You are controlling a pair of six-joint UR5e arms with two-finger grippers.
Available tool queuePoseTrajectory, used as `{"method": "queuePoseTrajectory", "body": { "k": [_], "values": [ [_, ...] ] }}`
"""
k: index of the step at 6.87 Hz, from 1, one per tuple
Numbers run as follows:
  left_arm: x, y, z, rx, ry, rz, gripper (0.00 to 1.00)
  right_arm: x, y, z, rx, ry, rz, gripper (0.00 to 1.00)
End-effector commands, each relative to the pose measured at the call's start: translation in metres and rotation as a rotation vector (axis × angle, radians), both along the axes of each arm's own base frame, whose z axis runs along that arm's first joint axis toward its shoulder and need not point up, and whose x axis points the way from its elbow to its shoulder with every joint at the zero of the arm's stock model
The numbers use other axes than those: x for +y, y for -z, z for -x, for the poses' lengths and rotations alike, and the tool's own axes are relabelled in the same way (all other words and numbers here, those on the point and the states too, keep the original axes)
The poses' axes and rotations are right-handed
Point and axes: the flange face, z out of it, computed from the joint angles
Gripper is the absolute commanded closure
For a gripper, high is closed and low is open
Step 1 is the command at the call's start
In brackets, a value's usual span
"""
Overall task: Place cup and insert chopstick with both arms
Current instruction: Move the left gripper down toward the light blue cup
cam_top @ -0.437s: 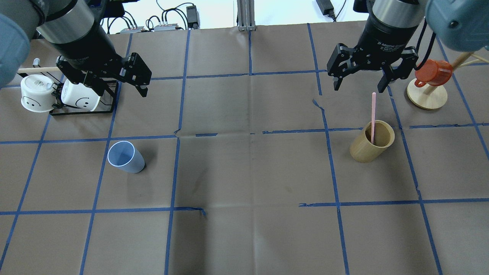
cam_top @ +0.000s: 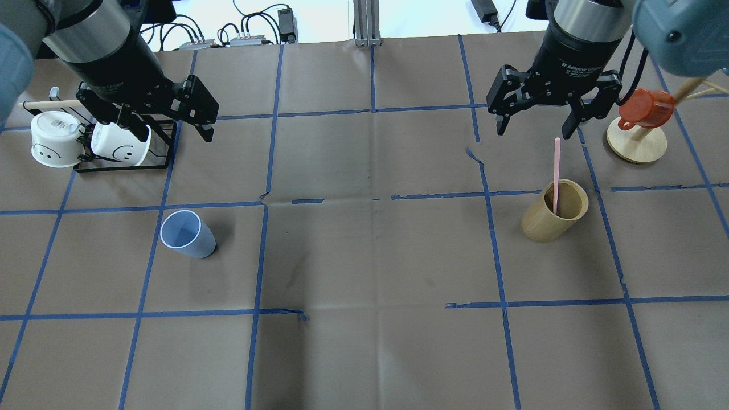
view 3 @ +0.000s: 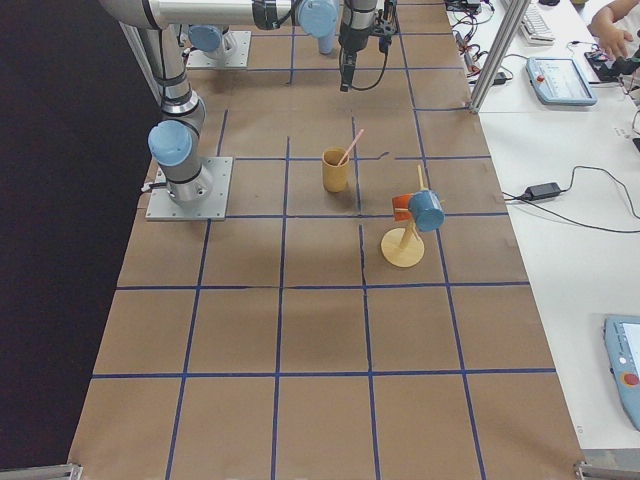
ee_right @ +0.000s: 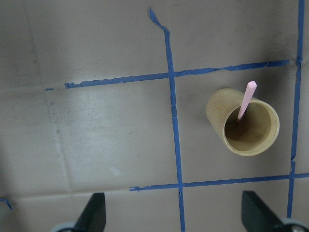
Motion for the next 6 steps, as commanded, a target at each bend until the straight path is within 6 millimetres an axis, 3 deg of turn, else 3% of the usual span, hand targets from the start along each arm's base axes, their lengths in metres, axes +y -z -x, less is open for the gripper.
{"method": "queuePoseTrajectory", "body": {
  "k": [1,6],
  "values": [
    [0.0003,0.0003,-0.0014,-0.004,-0.001,-0.002,0.00,-0.0005,0.0006,-0.0004,-0.004,0.002,-0.002,0.00],
    [-0.0021,-0.0035,-0.0067,-0.005,0.006,0.006,0.00,-0.0039,0.0058,-0.0017,-0.010,0.001,-0.010,0.00]
  ]
}}
